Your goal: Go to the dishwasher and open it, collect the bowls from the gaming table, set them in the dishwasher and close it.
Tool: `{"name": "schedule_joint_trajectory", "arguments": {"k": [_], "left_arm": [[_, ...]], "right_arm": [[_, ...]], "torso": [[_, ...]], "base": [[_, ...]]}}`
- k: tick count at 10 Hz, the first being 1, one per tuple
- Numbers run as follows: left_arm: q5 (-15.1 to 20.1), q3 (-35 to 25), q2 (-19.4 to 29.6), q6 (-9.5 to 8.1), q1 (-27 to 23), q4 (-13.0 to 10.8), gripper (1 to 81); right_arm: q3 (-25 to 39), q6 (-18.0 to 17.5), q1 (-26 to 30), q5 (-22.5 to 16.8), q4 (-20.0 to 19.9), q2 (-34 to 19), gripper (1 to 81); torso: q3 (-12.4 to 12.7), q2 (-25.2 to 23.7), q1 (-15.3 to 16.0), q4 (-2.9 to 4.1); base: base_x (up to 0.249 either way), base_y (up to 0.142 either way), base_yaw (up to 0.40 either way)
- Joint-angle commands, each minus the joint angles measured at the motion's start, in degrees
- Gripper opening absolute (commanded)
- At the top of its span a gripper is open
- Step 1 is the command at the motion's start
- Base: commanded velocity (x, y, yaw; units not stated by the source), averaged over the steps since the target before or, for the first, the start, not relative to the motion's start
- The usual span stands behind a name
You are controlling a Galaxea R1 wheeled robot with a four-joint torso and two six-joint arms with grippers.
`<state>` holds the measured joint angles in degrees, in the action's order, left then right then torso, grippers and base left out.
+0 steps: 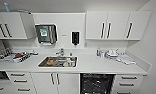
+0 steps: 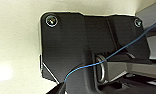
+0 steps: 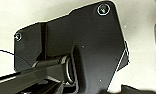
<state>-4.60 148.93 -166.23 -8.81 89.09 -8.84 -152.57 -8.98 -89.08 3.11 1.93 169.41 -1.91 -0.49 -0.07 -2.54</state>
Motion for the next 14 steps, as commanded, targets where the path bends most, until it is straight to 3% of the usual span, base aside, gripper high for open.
{"name": "schedule_joint_trajectory", "arguments": {"k": [1,14], "left_arm": [[2.5,9.6,-5.4,0.2,-2.5,-0.1,81.1],[2.3,9.6,-4.8,0.11,-2.9,0.0,81.1]], "right_arm": [[-6.8,0.2,2.2,-3.5,-0.3,4.0,81.1],[-7.5,0.1,2.5,-3.5,-0.3,5.5,81.1]], "torso": [[0.0,0.0,0.1,0.0],[0.0,0.0,0.1,0.0]], "base": [[0.0,0.0,0.0],[0.0,0.0,0.0]]}}
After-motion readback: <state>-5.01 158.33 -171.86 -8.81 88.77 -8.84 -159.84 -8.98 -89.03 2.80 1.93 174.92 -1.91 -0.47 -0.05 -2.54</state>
